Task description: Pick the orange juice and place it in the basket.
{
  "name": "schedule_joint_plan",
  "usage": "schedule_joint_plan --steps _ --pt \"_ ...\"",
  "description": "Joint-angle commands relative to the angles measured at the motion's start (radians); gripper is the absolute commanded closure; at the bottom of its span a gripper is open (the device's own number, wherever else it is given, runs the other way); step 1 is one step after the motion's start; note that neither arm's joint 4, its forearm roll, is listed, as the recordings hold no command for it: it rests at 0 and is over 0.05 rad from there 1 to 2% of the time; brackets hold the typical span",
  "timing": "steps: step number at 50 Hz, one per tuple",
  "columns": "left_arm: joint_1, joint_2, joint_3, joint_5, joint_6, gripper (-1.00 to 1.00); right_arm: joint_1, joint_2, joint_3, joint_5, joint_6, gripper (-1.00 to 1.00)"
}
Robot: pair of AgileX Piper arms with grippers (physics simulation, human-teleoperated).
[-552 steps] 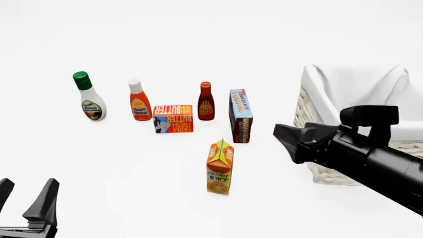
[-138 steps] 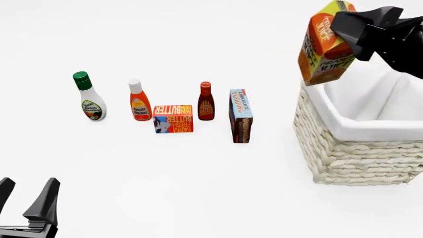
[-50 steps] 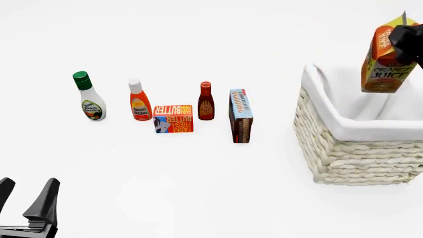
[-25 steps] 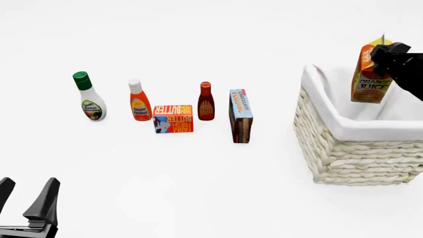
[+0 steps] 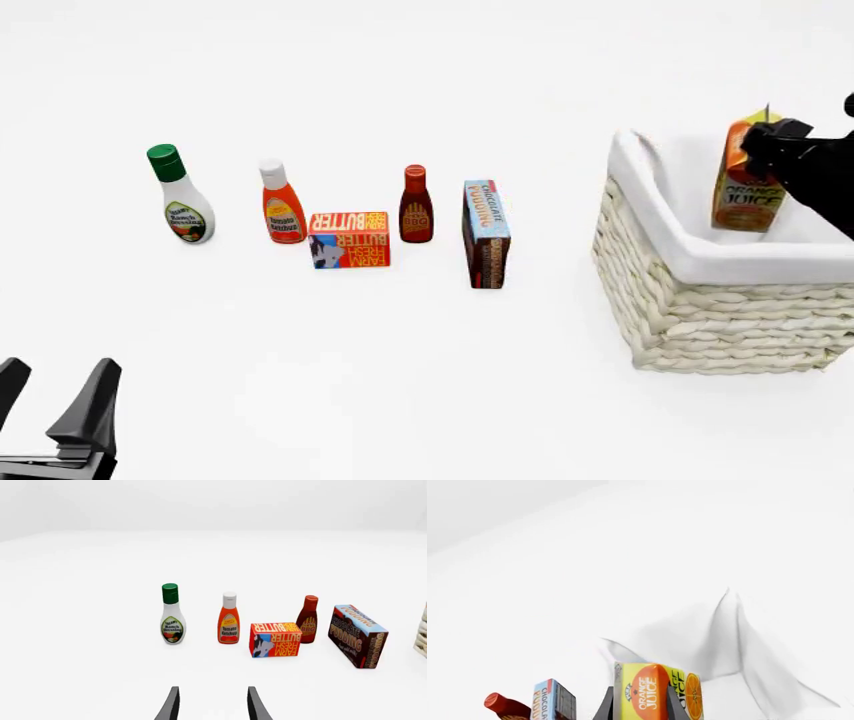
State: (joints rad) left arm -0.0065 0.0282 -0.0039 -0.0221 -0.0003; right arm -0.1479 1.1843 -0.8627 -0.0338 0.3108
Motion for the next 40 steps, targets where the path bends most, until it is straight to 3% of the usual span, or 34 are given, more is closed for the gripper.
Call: schedule_joint_plan --steps 1,40 --pt "0.000 -0.001 0.000 0.001 0.000 -1.00 -0.019 0.028 0.011 -0.031 0.016 1.00" --pt "0.000 0.001 0.000 0.000 0.000 -1.00 -0.027 0.133 0.039 -0.090 0.020 1.00"
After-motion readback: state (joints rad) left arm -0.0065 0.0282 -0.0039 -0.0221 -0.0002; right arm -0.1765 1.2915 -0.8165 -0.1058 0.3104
